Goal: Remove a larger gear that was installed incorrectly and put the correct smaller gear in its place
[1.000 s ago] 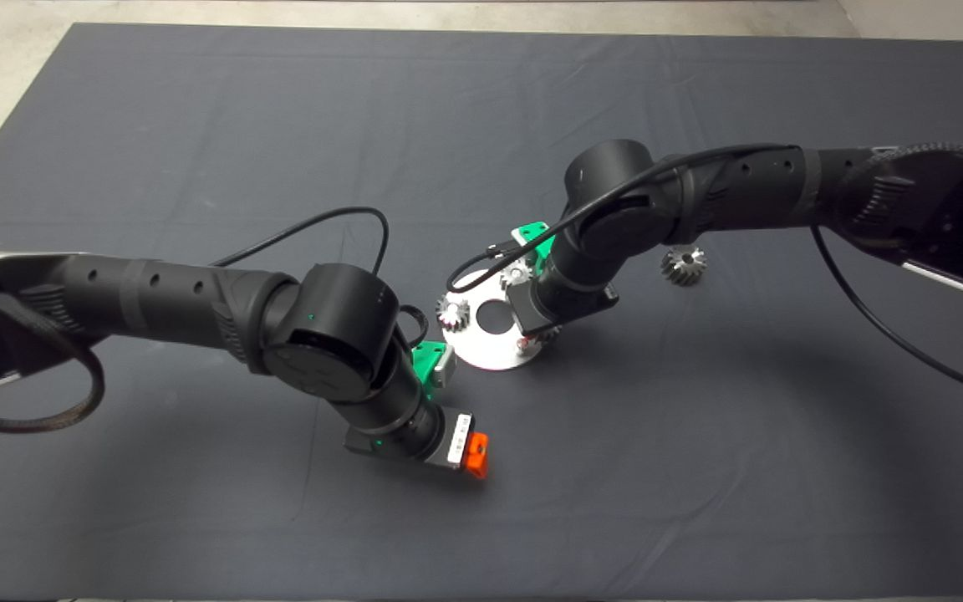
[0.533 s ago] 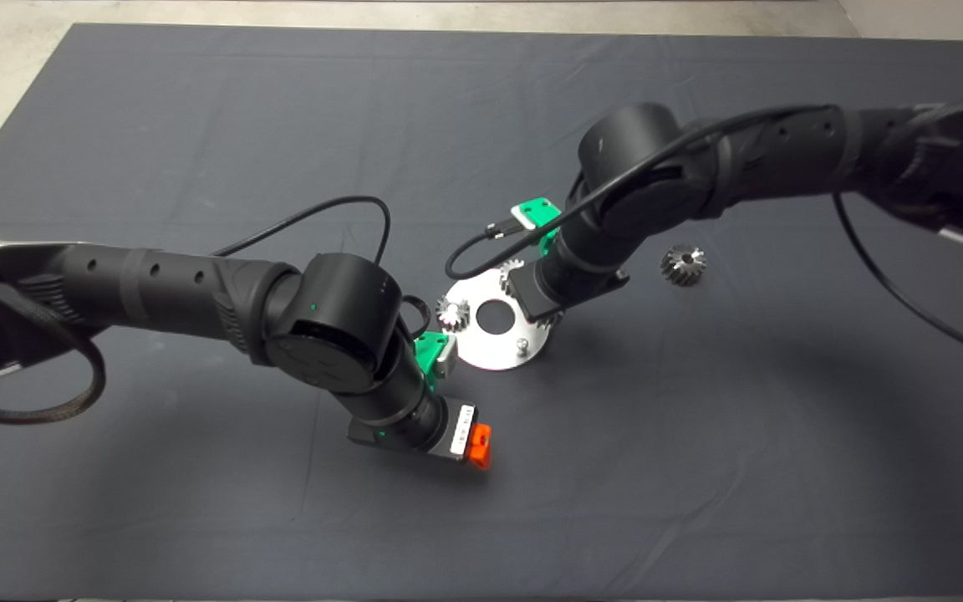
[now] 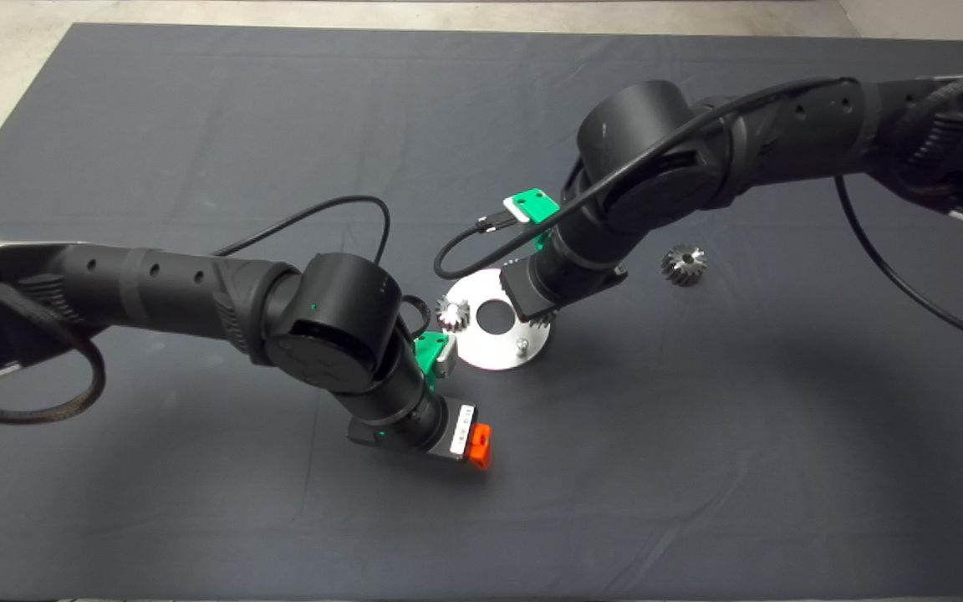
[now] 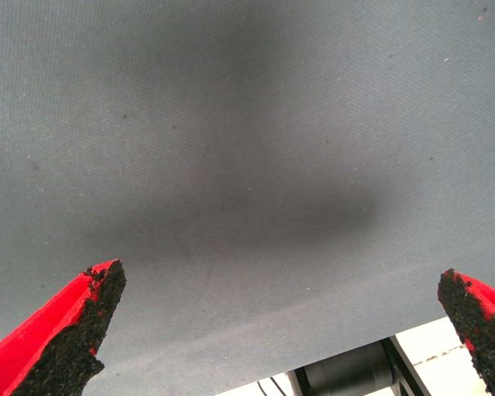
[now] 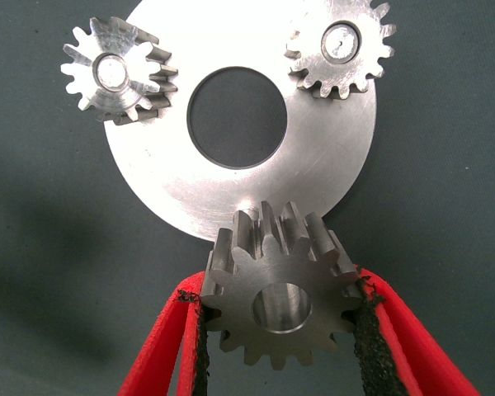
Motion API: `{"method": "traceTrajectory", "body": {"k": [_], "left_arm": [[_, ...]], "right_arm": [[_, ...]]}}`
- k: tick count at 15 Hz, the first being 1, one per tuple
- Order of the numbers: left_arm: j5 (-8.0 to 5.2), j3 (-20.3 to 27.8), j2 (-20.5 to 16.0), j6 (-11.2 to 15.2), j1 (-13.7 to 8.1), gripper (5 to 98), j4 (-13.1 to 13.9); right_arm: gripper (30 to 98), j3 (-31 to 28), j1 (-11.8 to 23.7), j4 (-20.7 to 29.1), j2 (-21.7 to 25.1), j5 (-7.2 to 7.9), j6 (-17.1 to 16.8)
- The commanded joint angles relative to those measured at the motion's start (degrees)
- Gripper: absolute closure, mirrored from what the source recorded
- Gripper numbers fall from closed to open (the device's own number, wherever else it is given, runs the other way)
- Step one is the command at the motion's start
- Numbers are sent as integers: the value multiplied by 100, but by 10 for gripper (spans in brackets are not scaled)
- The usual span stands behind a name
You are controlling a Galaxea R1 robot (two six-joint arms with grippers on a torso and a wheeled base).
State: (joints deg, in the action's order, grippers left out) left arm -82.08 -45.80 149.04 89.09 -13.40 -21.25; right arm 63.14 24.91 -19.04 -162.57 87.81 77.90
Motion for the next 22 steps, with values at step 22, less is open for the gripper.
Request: {"method": "traceTrajectory", "body": {"k": [22], "left_arm": [[-10,-2,-2,3,-120,59,-37]], "right_arm": [[918,215,-442,3,-43,509,-46]]}}
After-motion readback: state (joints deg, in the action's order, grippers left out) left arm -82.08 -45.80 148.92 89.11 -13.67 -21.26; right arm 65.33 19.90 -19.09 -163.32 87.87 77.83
